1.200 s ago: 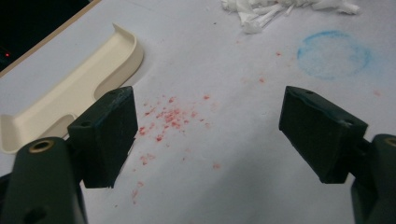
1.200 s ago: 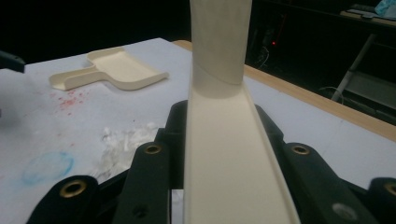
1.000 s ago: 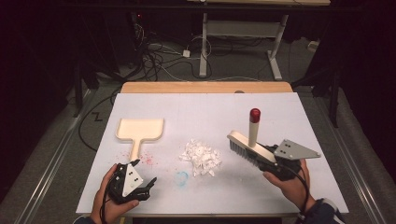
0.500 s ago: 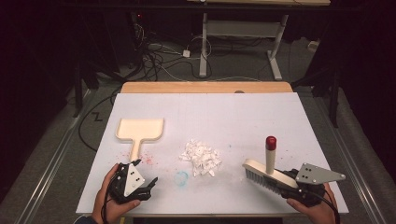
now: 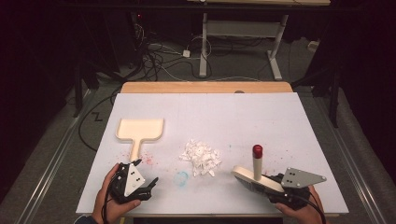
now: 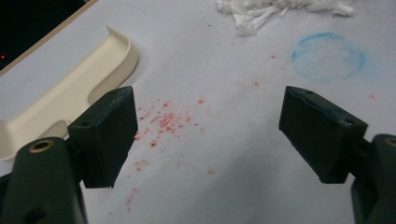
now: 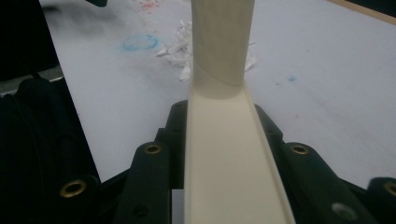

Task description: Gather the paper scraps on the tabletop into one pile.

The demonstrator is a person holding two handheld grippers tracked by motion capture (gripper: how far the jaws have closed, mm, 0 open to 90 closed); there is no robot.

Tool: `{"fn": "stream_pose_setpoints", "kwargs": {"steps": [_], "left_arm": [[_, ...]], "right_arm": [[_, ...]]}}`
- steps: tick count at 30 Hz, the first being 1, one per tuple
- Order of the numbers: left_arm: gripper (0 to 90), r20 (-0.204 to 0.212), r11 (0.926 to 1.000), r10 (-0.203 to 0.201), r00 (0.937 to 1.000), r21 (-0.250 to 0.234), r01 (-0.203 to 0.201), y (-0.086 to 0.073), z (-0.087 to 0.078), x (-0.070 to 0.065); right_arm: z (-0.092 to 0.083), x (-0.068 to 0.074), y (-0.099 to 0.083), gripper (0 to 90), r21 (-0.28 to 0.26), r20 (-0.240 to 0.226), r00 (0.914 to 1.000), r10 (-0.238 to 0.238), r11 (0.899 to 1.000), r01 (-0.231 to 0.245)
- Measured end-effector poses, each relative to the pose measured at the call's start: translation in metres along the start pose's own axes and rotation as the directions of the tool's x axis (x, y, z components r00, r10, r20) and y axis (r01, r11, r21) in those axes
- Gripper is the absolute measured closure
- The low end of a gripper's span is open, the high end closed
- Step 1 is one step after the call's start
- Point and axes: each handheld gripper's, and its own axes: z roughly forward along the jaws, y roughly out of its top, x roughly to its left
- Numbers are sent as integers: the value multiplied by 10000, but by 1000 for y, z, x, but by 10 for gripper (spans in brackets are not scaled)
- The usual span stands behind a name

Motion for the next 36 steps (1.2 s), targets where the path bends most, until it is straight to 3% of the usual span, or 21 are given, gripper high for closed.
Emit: {"fn": "stream_pose_setpoints", "kwargs": {"steps": [9,15,20,25,27,29,36], "left_arm": [[184,75,10000,34,10000,-70,-34,1,1,0],[185,131,10000,4,9999,-97,-3,1,1,0],[185,172,9999,120,9998,-46,-120,1,2,-2],[184,76,9999,-28,10000,-122,29,-1,-2,1],[184,14,10000,-26,10000,-80,26,-1,-2,2],[184,-51,9999,-64,10000,-102,64,-1,-3,3],[184,-49,9998,-116,9999,-191,115,-1,-3,4]], "right_arm": [[51,2,25,679,-298,-294,9992,-253,9993,244],[85,3,49,679,-408,-415,9959,-808,9960,791],[88,2,61,678,-794,-252,9971,-722,9944,700],[67,7,70,678,-1299,-229,9951,-958,9873,920],[65,9,72,678,-1449,-375,9963,-773,9869,711],[71,15,75,678,-1433,-579,9945,-875,9866,785],[114,41,71,678,-766,-1784,9767,-1189,9913,1067]]}}
